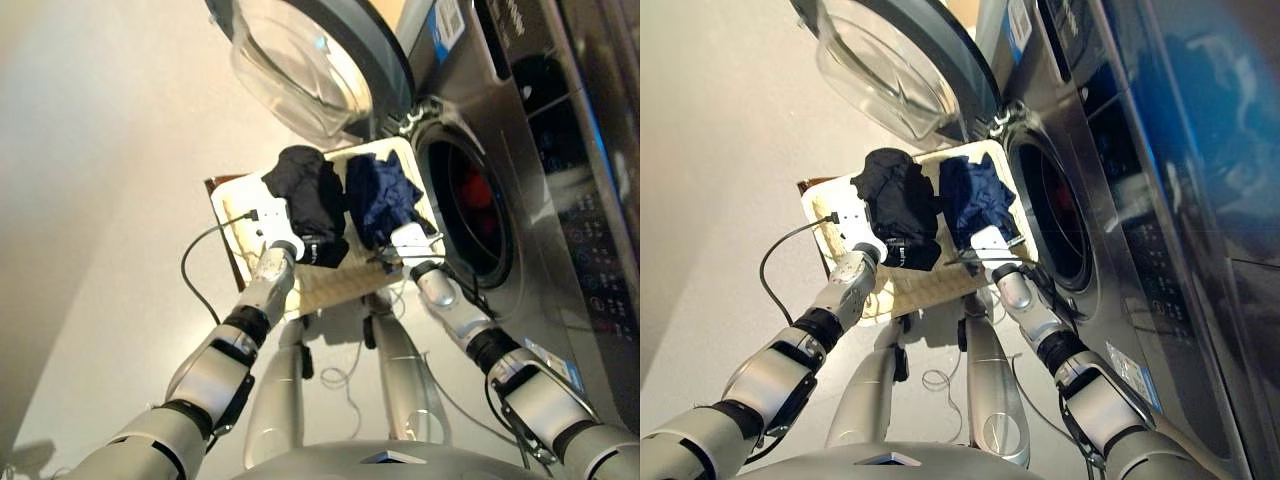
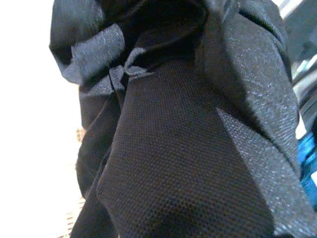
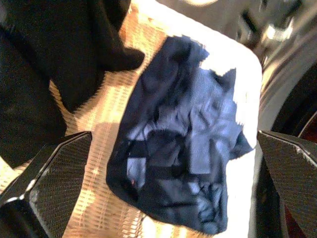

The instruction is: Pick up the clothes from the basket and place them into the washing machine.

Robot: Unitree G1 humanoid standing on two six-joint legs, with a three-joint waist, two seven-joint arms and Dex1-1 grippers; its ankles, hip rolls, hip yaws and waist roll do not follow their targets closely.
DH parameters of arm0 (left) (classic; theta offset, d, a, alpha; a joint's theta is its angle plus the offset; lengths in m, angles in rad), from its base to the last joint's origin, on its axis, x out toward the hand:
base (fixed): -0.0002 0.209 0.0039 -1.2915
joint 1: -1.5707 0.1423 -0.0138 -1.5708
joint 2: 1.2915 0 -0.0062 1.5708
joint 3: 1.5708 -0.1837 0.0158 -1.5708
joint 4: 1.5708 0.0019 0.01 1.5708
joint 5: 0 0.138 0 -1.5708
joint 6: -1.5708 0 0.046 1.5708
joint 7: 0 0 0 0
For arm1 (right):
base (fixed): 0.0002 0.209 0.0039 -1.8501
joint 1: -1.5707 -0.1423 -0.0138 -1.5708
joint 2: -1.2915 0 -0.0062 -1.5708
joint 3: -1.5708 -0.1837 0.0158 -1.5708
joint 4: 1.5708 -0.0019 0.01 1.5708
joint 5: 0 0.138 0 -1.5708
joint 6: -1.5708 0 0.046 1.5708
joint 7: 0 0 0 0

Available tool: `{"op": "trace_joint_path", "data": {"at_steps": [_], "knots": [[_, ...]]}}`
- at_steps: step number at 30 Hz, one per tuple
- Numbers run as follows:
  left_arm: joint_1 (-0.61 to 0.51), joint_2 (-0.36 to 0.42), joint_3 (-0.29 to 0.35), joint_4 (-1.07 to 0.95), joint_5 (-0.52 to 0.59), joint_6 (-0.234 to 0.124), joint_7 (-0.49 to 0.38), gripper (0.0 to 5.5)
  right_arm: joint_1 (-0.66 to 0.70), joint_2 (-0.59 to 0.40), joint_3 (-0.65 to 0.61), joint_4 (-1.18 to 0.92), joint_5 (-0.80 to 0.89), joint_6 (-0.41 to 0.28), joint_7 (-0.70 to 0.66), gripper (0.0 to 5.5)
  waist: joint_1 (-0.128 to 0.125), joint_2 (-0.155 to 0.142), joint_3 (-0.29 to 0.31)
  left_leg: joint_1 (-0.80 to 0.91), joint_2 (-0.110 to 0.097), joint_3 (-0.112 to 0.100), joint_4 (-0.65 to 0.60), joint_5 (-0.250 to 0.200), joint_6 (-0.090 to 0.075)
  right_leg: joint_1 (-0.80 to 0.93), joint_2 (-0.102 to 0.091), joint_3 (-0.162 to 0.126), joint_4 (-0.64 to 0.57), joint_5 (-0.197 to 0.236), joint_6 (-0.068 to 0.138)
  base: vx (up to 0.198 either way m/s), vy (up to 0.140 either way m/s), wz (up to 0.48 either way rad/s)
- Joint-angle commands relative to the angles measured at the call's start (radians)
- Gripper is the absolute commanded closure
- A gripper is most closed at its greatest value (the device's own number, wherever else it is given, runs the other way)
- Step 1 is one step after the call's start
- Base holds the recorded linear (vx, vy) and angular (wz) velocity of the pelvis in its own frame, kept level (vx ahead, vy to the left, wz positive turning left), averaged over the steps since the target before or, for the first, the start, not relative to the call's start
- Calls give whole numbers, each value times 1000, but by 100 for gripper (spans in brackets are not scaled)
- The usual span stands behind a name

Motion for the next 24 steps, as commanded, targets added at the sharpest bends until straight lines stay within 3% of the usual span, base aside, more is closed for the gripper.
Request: {"op": "trace_joint_path", "data": {"at_steps": [1, 11, 16, 24], "knots": [[23, -2, 1, -117, -23, -44, -59, 550, 10, 5, 47, -24, -76, -21, 53, 0, 19, -17, -26, 117, -29, 28, 26, -66, -17, 206, -13, -6, -178, 44, 101, 74, -9, 120], [188, 9, -36, -365, -144, 13, -128, 550, 56, -30, 139, -212, -244, -23, 112, 0, 36, -10, -106, 291, -25, 28, -58, -51, -14, 376, 5, -18, -244, 21, 100, 80, -24, 74], [263, 5, -84, -489, -286, 72, -178, 550, 30, -45, 184, -242, -438, -22, 93, 0, 49, -9, -154, 362, -13, 12, -69, -61, -16, 458, 9, -41, -256, -8, 98, 119, -30, 220], [299, 51, -173, -645, -370, 144, -216, 550, -12, -15, 193, -150, -615, 17, 37, 0, 70, -6, -193, 413, -6, -10, -70, -72, -19, 527, 11, -71, -260, -35, 97, 65, -19, 13]]}}
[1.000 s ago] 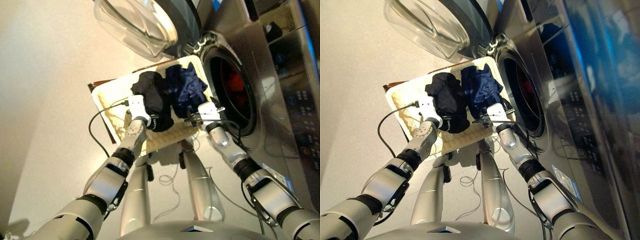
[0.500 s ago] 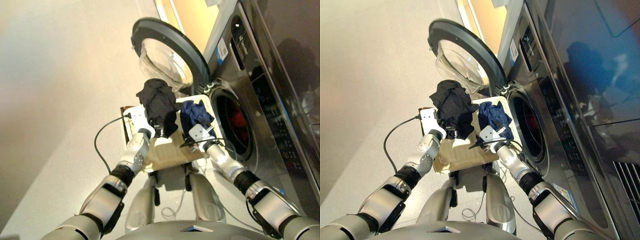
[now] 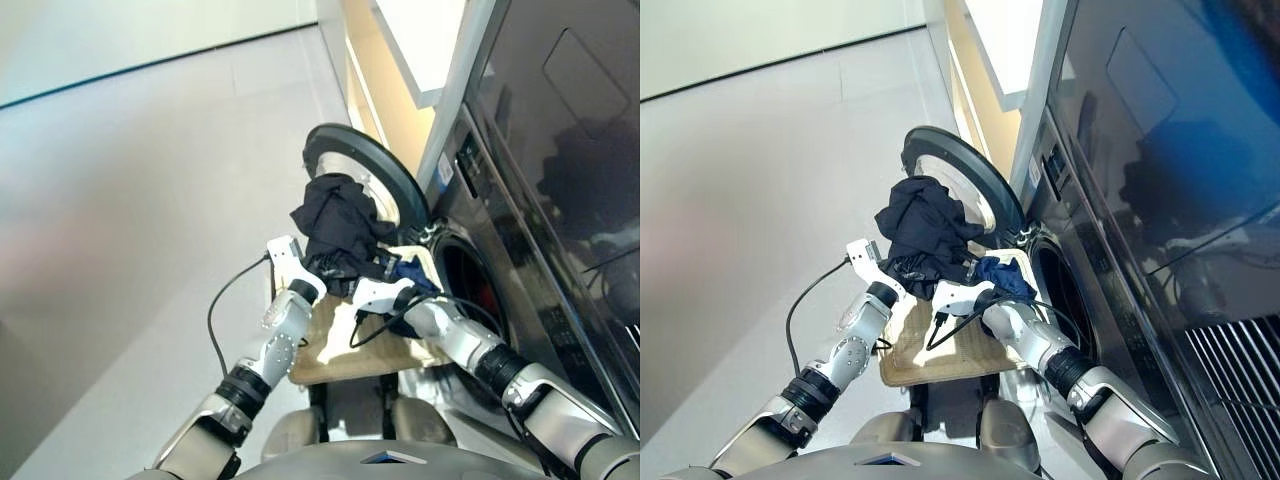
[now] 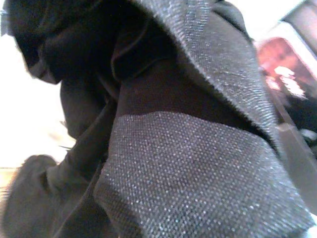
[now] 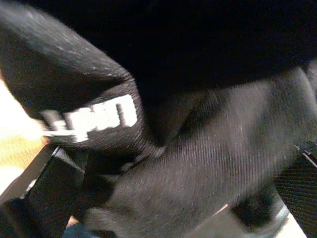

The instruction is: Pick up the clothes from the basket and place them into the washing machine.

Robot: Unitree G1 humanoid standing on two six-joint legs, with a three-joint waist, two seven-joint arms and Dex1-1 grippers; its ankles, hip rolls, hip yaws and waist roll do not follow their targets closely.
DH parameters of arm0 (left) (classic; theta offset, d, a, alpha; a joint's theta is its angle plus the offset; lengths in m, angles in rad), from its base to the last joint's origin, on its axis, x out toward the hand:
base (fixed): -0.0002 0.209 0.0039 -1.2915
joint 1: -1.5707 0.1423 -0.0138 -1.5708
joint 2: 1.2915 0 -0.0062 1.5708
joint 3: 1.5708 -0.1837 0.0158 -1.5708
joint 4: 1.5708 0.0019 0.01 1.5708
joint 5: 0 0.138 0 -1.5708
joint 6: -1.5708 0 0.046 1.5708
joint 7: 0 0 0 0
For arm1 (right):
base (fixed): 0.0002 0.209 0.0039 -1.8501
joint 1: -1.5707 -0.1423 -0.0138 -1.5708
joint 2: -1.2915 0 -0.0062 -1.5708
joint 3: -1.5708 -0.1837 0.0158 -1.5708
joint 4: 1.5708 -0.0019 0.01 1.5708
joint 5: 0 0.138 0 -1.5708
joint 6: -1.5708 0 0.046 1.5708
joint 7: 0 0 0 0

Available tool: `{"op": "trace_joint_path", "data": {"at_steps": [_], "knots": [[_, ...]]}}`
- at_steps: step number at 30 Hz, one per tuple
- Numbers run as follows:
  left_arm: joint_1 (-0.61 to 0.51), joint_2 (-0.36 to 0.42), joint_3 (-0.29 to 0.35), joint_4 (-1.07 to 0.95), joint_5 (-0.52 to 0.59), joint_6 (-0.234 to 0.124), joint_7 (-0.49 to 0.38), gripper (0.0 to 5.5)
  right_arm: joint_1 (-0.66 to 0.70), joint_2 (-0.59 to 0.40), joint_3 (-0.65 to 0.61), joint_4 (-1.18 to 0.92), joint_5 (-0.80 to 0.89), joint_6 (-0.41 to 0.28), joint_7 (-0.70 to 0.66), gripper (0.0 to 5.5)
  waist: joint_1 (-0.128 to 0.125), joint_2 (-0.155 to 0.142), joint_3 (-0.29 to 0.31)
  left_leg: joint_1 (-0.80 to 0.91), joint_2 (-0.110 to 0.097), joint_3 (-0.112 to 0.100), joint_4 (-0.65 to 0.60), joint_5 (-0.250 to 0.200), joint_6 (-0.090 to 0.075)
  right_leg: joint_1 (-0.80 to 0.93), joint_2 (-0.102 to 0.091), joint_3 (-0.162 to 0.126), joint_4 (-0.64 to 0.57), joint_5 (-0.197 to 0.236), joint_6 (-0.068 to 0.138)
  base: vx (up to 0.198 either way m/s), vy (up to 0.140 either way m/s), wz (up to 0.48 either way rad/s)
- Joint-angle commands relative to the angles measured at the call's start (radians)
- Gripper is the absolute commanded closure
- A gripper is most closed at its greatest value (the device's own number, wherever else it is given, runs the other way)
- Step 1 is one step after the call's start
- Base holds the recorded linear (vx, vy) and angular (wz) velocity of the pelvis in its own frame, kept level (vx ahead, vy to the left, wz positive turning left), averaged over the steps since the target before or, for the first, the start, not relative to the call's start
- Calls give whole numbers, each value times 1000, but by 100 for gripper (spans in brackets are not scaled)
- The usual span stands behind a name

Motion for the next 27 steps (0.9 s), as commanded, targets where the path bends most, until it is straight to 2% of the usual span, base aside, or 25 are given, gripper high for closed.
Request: {"op": "trace_joint_path", "data": {"at_steps": [1, 4, 5, 6, 8, 11, 16, 17, 18, 20, 23, 26, 27], "knots": [[-27, 19, -50, -120, -49, -9, -82, 550, -48, 64, 32, 49, -56, -7, -38, 0, 24, -81, -68, 88, -59, 16, 4, -56, -2, 63, -39, 14, 0, -82, 109, 0, 0, 0], [-21, 45, -83, -171, -70, 21, -92, 550, -69, 84, 9, 96, -82, 15, -70, 0, 31, -78, -81, 98, -56, 4, 4, -60, -3, 78, -41, 1, 0, -90, 110, 18, -2, 66], [-18, 53, -92, -191, -78, 28, -95, 550, -76, 93, -1, 109, -75, 24, -77, 123, 33, -77, -84, 99, -56, 3, 4, -60, -3, 80, -40, -2, 0, -91, 110, 0, 0, 0], [-14, 61, -97, -199, -78, 31, -97, 550, -76, 107, -10, 126, -57, 28, -76, 326, 35, -77, -86, 100, -57, 1, 4, -60, -3, 82, -40, -3, 0, -91, 110, 0, 0, 0], [-9, 69, -102, -210, -79, 34, -99, 550, -78, 119, -15, 136, -46, 30, -80, 550, 39, -78, -89, 101, -56, -1, 4, -61, -2, 85, -40, -5, 0, -93, 110, 0, 0, 0], [2, 80, -114, -218, -83, 50, -115, 550, -84, 131, -31, 139, -18, 34, -83, 550, 42, -77, -95, 105, -55, -4, 4, -65, -1, 91, -41, -6, 0, -97, 109, 0, 0, 0], [5, 86, -99, -203, -58, 46, -114, 550, -63, 133, -64, 133, 34, 37, -84, 550, 39, -77, -97, 106, -57, -4, 4, -66, 2, 92, -41, -5, 0, -97, 109, 0, 0, 0], [5, 86, -99, -203, -58, 45, -114, 524, -63, 132, -64, 133, 35, 38, -83, 550, 39, -77, -97, 106, -57, -4, 4, -66, 2, 92, -41, -5, 0, -97, 109, 0, 0, 0], [13, 87, -80, -198, -49, 40, -108, 0, -46, 132, -88, 126, 61, 41, -87, 550, 39, -77, -97, 108, -56, -4, 4, -68, 3, 94, -41, -6, 0, -98, 109, 0, 0, 0], [18, 87, -69, -196, -45, 36, -105, 0, -35, 132, -103, 125, 76, 43, -94, 550, 38, -77, -98, 109, -57, -5, 4, -68, 3, 96, -41, -6, 0, -99, 109, 0, 0, 0], [51, 95, 18, -185, -17, 10, -76, 0, 38, 135, -187, 119, 125, 53, -135, 550, 35, -76, -97, 109, -60, -3, 4, -69, 5, 96, -43, -4, 0, -99, 110, 0, 0, 0], [100, 95, 127, -164, 54, -38, -13, 0, 100, 138, -245, 96, 182, 59, -154, 550, 32, -76, -92, 109, -61, 3, 4, -70, 6, 93, -45, 0, 0, -96, 110, 0, 0, 0], [100, 95, 128, -164, 54, -38, -12, 0, 100, 138, -245, 96, 182, 59, -154, 550, 32, -75, -92, 109, -61, 3, 4, -70, 6, 93, -45, 0, 0, -96, 110, 0, 0, 0]]}}
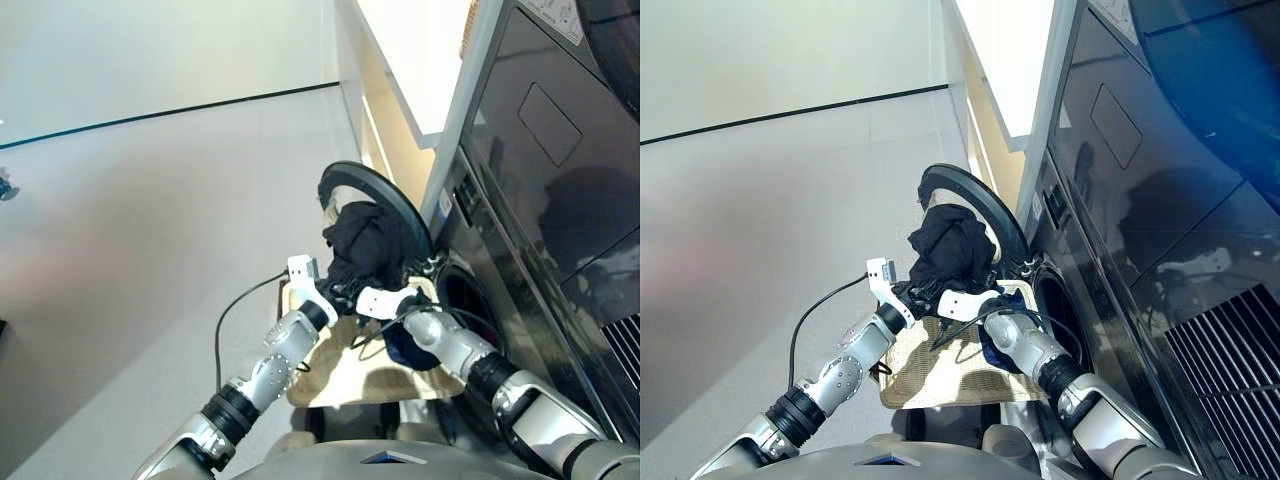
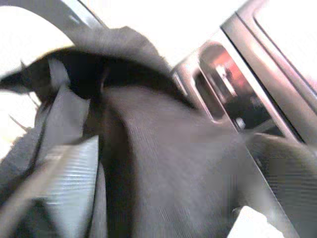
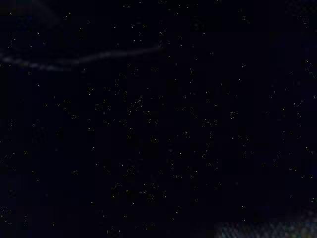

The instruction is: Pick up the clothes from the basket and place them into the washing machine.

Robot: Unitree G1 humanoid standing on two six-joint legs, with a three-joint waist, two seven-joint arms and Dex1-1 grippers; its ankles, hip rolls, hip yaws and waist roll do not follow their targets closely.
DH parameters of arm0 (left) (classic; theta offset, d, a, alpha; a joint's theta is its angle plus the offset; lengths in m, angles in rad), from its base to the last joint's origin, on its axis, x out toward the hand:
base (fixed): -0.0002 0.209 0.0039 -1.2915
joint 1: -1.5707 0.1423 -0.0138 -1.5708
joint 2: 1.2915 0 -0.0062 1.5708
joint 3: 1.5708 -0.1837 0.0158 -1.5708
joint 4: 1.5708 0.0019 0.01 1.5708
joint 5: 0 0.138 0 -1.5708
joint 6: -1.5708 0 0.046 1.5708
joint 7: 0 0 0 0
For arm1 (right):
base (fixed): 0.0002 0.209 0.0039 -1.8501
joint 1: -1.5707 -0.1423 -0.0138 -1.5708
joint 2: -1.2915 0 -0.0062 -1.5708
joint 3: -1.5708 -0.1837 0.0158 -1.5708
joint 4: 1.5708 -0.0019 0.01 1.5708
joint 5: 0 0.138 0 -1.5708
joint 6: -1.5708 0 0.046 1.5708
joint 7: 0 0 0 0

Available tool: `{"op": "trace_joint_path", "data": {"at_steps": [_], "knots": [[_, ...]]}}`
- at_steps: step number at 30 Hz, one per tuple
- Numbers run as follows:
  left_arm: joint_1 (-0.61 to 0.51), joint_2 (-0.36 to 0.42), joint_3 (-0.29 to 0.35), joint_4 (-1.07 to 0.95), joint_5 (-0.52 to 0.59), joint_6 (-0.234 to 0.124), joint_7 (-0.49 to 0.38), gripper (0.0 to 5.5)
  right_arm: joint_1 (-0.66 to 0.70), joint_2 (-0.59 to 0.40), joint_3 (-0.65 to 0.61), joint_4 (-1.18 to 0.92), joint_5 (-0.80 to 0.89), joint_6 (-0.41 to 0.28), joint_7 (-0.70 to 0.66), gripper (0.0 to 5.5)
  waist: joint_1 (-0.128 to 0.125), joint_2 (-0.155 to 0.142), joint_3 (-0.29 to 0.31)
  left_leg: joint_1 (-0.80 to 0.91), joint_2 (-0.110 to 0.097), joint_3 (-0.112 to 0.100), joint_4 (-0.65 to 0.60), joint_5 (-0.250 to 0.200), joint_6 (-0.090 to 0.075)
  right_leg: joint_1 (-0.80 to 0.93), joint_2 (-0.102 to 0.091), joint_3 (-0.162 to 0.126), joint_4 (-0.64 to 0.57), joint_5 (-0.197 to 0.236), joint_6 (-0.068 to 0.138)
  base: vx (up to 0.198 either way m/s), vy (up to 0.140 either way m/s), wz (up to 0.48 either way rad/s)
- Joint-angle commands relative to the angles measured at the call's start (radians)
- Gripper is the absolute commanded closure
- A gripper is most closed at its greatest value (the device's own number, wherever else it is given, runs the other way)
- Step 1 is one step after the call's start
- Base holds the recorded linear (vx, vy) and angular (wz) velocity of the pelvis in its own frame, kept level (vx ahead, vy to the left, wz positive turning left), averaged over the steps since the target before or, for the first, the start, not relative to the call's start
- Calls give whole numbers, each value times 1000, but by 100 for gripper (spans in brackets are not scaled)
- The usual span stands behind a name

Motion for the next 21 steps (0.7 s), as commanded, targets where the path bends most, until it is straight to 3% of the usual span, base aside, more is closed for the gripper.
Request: {"op": "trace_joint_path", "data": {"at_steps": [1, 6, 8, 12, 15, 21], "knots": [[21, 14, 154, -22, 107, -134, 90, 0, 0, 56, -79, -21, 116, -25, -63, 550, 13, -79, -8, 96, -73, 52, -2, -79, 16, 61, -55, 47, 0, -82, 126, 0, 0, 0], [60, -31, 317, 113, 237, -216, 222, 0, 51, 67, -164, 6, 223, -17, -111, 550, 12, -80, 13, 70, -79, 55, -1, -73, 18, 34, -63, 44, 0, -72, 126, 0, 0, 0], [70, -45, 338, 133, 233, -227, 261, 0, 62, 77, -197, 26, 272, -12, -131, 550, 13, -76, 24, 55, -83, 54, 0, -70, 20, 19, -65, 45, 3, -67, 125, 0, 0, 0], [64, -54, 356, 222, 291, -233, 296, 0, 45, 109, -268, 85, 412, -38, -187, 550, 8, -67, 68, -4, -90, 55, 12, -63, 23, -44, -72, 44, 22, -59, 125, -107, 61, -1], [1, -67, 337, 340, 325, -256, 339, 0, -22, 131, -317, 129, 544, -66, -247, 550, 7, -60, 129, -102, -99, 54, 75, -70, 29, -134, -84, 50, 71, -57, 121, -219, 73, -10], [-114, -86, 313, 498, 330, -285, 394, 0, -168, 150, -393, 171, 716, -128, -345, 550, 7, -51, 194, -271, -104, 60, 163, -82, 33, -323, -101, 59, 188, -66, 111, -160, 56, -44]]}}
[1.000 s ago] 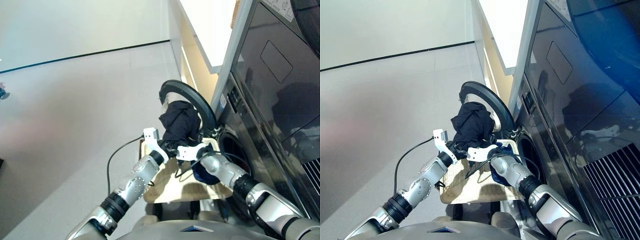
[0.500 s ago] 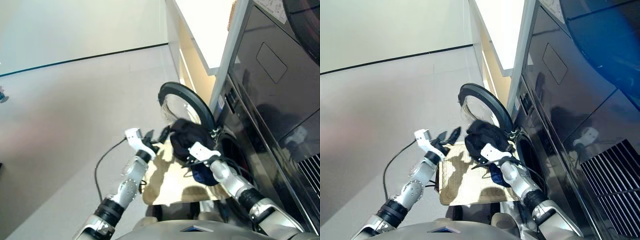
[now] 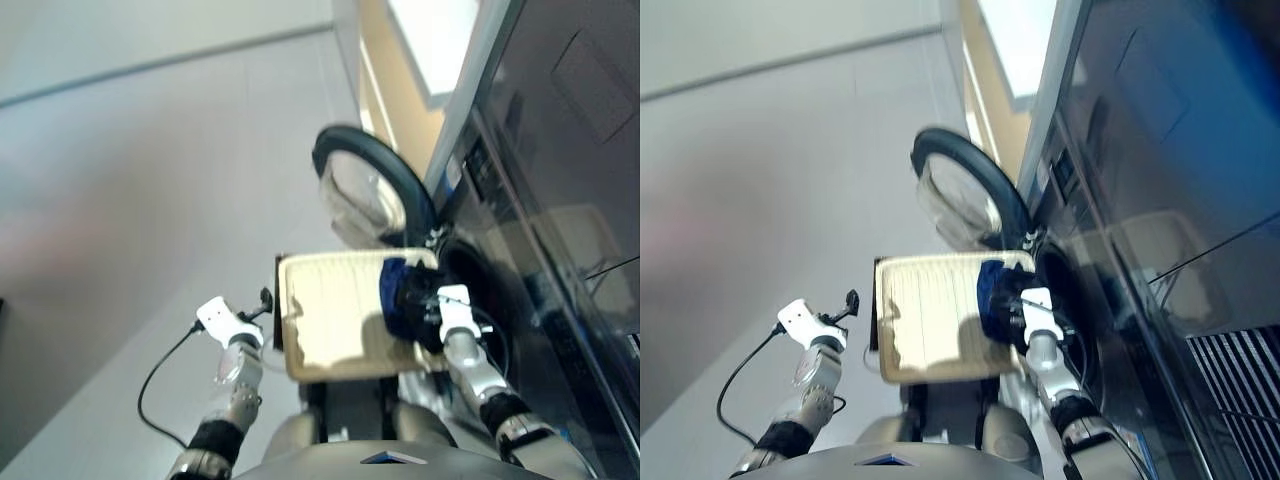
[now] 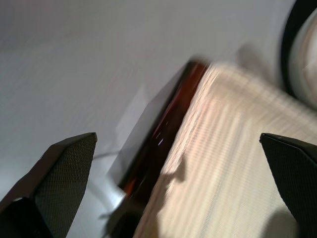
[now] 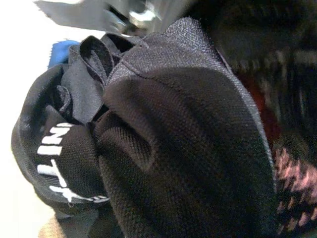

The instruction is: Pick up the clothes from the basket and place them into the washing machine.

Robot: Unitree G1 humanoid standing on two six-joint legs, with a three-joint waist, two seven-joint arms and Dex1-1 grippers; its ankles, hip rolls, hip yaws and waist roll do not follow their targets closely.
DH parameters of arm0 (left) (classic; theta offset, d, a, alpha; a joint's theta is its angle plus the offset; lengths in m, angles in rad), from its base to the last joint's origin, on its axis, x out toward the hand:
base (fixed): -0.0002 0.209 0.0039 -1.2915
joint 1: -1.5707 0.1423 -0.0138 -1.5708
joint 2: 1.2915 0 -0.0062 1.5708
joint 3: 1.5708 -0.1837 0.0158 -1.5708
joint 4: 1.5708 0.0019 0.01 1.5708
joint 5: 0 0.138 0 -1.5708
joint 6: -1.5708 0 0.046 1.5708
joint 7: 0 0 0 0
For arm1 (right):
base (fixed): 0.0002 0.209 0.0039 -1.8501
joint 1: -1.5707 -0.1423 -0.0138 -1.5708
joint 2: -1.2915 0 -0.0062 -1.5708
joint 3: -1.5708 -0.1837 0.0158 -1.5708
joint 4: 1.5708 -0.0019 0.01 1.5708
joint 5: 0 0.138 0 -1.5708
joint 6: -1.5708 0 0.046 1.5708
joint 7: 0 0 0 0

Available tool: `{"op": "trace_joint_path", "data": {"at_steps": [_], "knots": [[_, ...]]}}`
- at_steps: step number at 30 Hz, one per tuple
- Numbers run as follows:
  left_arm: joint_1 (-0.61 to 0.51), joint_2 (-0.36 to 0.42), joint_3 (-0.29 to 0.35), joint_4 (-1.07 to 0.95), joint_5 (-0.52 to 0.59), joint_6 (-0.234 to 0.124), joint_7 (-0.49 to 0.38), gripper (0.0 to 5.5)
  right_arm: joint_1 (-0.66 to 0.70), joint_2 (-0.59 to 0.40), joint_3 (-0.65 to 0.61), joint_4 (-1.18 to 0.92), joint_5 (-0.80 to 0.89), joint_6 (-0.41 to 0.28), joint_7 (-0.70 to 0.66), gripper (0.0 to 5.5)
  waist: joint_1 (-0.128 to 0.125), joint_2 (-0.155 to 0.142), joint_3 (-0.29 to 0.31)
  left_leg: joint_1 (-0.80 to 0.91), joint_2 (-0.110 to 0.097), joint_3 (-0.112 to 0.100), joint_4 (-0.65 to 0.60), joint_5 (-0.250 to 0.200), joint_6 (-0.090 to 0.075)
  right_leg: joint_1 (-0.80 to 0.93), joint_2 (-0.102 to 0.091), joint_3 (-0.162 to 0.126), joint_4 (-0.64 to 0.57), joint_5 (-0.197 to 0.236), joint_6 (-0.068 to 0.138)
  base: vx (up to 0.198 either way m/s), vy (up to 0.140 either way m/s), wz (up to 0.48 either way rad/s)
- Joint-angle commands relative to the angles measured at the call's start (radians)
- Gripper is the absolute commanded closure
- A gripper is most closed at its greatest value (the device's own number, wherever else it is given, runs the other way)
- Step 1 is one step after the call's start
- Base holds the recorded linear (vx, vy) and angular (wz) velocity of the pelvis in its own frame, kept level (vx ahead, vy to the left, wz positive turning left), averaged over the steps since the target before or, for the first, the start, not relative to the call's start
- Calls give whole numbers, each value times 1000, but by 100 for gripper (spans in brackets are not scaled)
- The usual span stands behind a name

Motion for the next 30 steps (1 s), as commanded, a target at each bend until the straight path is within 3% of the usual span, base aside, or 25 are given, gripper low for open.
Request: {"op": "trace_joint_path", "data": {"at_steps": [1, 8, 10, 11, 12, 15, 22, 25, 30], "knots": [[-106, 30, 9, -22, 39, -86, 44, 0, -143, 33, -43, -52, 131, -120, -83, 550, 2, -62, 86, -28, -87, 44, 118, -116, 34, -37, -82, 50, 70, -63, 122, -132, 33, -7], [-125, 45, -12, -59, 39, -93, 48, 0, -321, -21, -147, -12, 256, -171, -135, 550, 7, -43, 97, -282, -100, 48, 294, -170, 38, -284, -98, 67, 224, -96, 115, -88, 16, 120], [-112, 64, -9, -101, 27, -91, 41, 0, -407, -59, -185, 33, 310, -183, -156, 550, 14, -32, 98, -396, -94, 54, 394, -208, 45, -388, -99, 82, 314, -127, 107, 0, 0, 0], [-111, 66, -10, -104, 27, -91, 41, 0, -438, -65, -197, 60, 325, -188, -164, 550, 18, -29, 99, -426, -93, 55, 418, -219, 50, -417, -97, 86, 333, -134, 104, 76, 7, 110], [-112, 67, -11, -99, 20, -89, 42, 0, -468, -74, -213, 83, 347, -199, -174, 550, 27, -19, 97, -442, -90, 48, 441, -256, 51, -444, -90, 96, 371, -171, 110, 68, 16, 54], [-125, 82, -13, -107, 5, -90, 43, 0, -543, -111, -247, 134, 405, -217, -187, 550, 34, -8, 102, -535, -90, 51, 519, -286, 61, -533, -85, 115, 436, -192, 104, 28, 4, 1], [-171, 98, -4, -98, -23, -97, 54, 0, -665, -208, -268, 172, 466, -255, -235, 550, 36, 6, 102, -664, -81, 49, 599, -311, 68, -682, -66, 144, 521, -215, 90, 0, 0, 0], [-167, 104, 3, -110, -35, -101, 49, 0, -695, -296, -275, 140, 429, -268, -287, 550, 41, 7, 94, -705, -70, 61, 620, -321, 70, -731, -57, 153, 533, -213, 90, -5, 7, -62], [-164, 117, -1, -98, -24, -114, 35, 0, -749, -533, -249, 63, 255, -276, -398, 550, 37, 13, 90, -739, -61, 69, 643, -329, 73, -778, -43, 170, 549, -207, 97, -7, 14, -207]]}}
